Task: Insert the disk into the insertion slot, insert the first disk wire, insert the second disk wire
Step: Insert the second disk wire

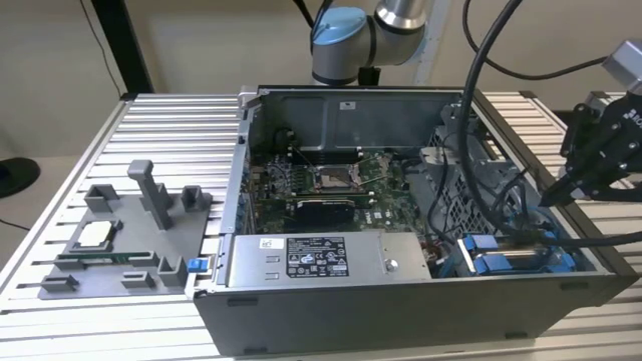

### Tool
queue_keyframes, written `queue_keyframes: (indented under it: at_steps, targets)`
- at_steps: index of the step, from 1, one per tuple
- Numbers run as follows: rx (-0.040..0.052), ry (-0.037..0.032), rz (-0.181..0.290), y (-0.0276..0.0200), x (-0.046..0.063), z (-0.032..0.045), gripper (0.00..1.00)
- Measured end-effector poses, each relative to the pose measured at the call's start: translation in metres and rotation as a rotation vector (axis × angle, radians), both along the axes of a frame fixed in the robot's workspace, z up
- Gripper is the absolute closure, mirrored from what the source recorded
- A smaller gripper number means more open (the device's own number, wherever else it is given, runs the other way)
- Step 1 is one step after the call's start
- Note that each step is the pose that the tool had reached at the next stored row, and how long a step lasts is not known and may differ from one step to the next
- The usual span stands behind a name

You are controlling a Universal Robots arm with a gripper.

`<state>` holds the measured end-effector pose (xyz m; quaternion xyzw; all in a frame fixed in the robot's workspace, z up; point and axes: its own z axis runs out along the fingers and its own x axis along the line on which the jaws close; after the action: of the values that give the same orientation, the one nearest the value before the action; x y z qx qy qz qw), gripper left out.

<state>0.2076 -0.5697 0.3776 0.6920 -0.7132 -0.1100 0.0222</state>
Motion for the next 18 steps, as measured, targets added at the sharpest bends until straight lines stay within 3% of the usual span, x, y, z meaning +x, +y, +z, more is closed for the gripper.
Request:
queue_keyframes:
  at_steps: [5,8,11,15,18]
  targets:
    - [0.0000,-0.0034,0.000,0.0000,-0.020,0.0071,1.00]
    - [0.0002,-0.0121,0.000,-0.0003,-0.033,0.0071,1.00]
    - [-0.0008,-0.0252,0.000,-0.0011,-0.046,0.0071,1.00]
    - [-0.0120,-0.0561,0.000,-0.0029,-0.056,0.0072,1.00]
    - [-0.0272,-0.0952,0.000,-0.0037,-0.063,0.0071,1.00]
